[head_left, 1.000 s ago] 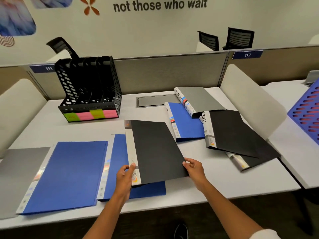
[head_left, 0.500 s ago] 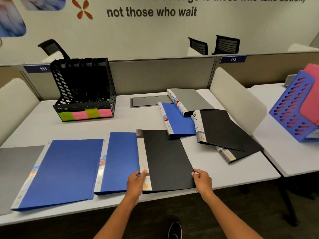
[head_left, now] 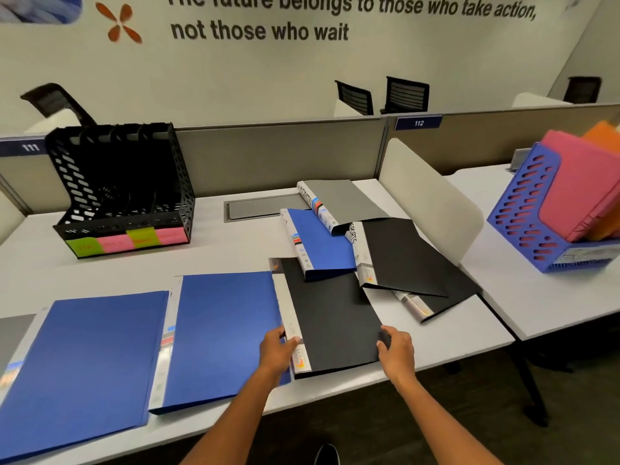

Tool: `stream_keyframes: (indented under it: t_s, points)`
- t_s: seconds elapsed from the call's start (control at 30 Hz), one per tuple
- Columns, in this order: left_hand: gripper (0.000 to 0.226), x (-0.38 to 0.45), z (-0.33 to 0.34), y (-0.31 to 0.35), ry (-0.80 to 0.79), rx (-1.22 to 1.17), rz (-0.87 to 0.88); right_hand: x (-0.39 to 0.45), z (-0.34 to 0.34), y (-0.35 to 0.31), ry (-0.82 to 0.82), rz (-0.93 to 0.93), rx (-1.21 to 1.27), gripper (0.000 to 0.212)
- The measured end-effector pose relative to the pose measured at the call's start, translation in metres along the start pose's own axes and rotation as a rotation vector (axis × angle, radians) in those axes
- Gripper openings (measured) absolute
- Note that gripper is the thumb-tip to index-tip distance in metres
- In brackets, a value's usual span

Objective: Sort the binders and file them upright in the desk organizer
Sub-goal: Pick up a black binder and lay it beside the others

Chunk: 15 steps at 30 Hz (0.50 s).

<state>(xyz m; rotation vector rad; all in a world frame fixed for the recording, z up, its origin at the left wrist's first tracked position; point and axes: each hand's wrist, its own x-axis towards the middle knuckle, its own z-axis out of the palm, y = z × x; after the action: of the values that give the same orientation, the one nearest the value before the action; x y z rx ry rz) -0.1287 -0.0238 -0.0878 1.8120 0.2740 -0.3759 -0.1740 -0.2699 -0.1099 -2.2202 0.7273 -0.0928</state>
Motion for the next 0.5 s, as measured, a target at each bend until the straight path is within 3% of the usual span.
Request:
stream_keyframes:
  t_s: [0.37, 0.5]
  points:
    - [0.04, 0.013, 0.006, 0.011, -0.115, 0.024, -0.002, 0.008, -0.002, 0.005, -0.041, -0.017, -0.265, 0.048]
    - [0.068, 0.008, -0.003, 0.02, -0.104, 0.022, -0.002, 0.007, -0.004, 0.001, -0.055, -0.006, -0.337, 0.051]
